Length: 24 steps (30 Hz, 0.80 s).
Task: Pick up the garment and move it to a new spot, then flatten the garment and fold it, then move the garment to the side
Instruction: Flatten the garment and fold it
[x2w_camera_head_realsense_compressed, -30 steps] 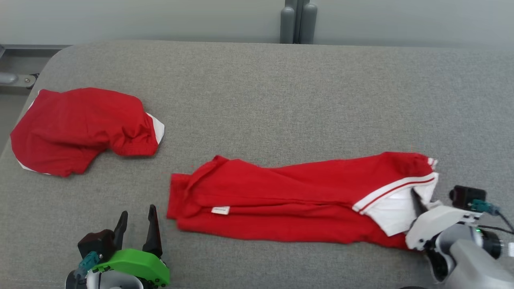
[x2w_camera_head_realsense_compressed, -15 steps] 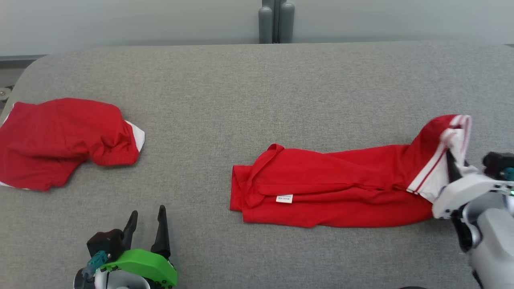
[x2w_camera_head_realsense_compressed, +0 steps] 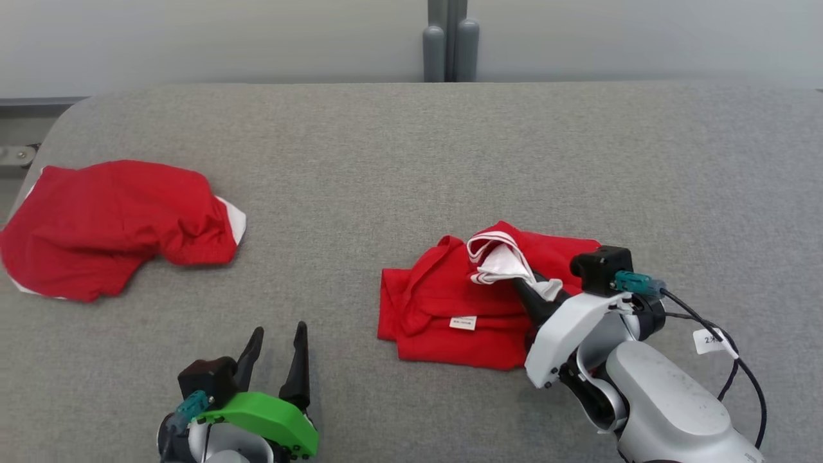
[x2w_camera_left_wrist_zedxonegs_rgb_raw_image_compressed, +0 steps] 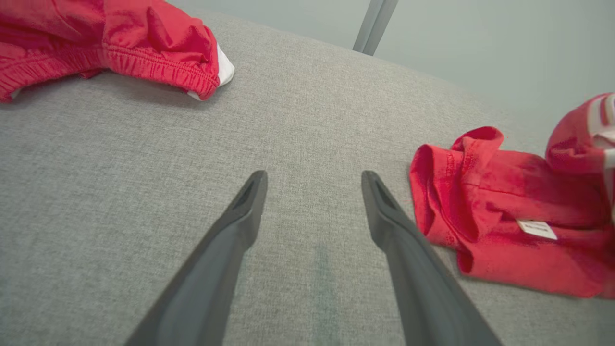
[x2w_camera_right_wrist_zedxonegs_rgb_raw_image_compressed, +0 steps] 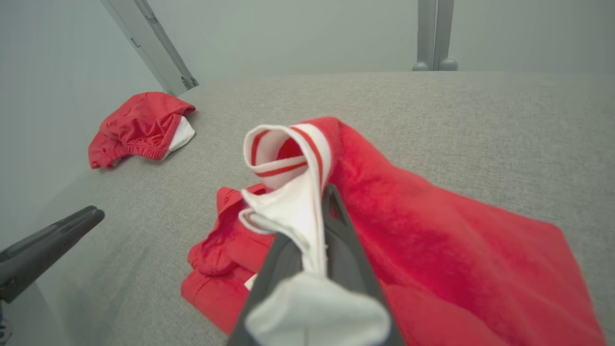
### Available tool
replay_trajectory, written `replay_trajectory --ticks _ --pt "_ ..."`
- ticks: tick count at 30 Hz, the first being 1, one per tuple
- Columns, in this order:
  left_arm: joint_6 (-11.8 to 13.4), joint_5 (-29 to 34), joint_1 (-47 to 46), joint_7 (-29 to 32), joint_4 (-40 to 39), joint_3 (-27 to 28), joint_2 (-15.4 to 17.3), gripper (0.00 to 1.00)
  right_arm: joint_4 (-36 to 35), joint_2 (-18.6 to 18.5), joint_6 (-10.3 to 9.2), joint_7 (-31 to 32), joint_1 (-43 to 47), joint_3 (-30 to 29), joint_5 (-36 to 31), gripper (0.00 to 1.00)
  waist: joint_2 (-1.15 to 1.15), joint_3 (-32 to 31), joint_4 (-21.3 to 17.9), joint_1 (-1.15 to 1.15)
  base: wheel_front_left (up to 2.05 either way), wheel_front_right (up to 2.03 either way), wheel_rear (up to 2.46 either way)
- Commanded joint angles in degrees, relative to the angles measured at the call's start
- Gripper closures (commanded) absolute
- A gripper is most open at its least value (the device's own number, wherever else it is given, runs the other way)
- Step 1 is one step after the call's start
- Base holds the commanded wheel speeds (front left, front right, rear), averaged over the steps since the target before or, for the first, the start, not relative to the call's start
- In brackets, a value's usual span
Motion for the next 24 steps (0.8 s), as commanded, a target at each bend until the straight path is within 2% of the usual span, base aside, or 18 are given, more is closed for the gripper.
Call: replay_trajectory --ticks 1,10,11,12,13,14,18,24 --pt "0.3 -0.21 -0.93 -0.15 -0.23 -1.39 0.26 0.0 0.62 0.72 -0.03 0.09 -0.98 0.85 -0.22 1.0 0.0 0.74 4.91 0.0 0.0 0.0 0.0" --pt "1.05 -1.53 -0.21 -0.15 -0.57 -4.41 0.21 0.0 9.54 4.13 -0.03 -2.07 -5.59 1.93 -2.56 1.0 0.0 1.65 13.03 0.0 0.0 0.0 0.0" --pt "1.08 -1.56 -0.13 -0.15 -0.61 -4.53 0.21 0.0 10.76 4.41 -0.03 -2.45 -6.07 1.87 -2.82 0.89 0.0 1.72 13.51 0.0 0.0 0.0 0.0" --pt "1.08 -1.56 -0.13 -0.15 -0.61 -4.53 0.21 0.0 10.76 4.41 -0.03 -2.45 -6.07 1.87 -2.82 0.89 0.0 1.72 13.51 0.0 0.0 0.0 0.0" --pt "1.2 -1.66 -0.02 -0.15 -0.69 -4.57 0.21 0.0 11.78 4.75 -0.03 -2.85 -6.51 1.92 -2.92 0.33 0.0 1.78 13.85 0.0 0.0 0.0 0.0" --pt "1.25 -1.69 0.1 -0.15 -0.8 -4.58 0.2 0.0 12.55 5.31 -0.03 -3.3 -6.88 2.03 -2.36 0.0 0.0 1.81 14.03 0.0 0.0 0.0 0.0" --pt "1.89 -1.12 0.25 -0.15 -1.27 -3.48 0.18 0.0 13.54 5.84 -0.04 -6.47 -7.84 2.91 -1.07 0.0 0.0 1.36 12.67 0.0 0.0 0.0 0.0" --pt "2.17 1.07 0.83 -0.15 -2.21 -0.87 0.21 0.0 13.21 3.09 -0.05 -8.98 -5.58 -2.8 -1.66 0.0 0.0 -0.65 7.68 0.0 0.0 0.0 0.0"
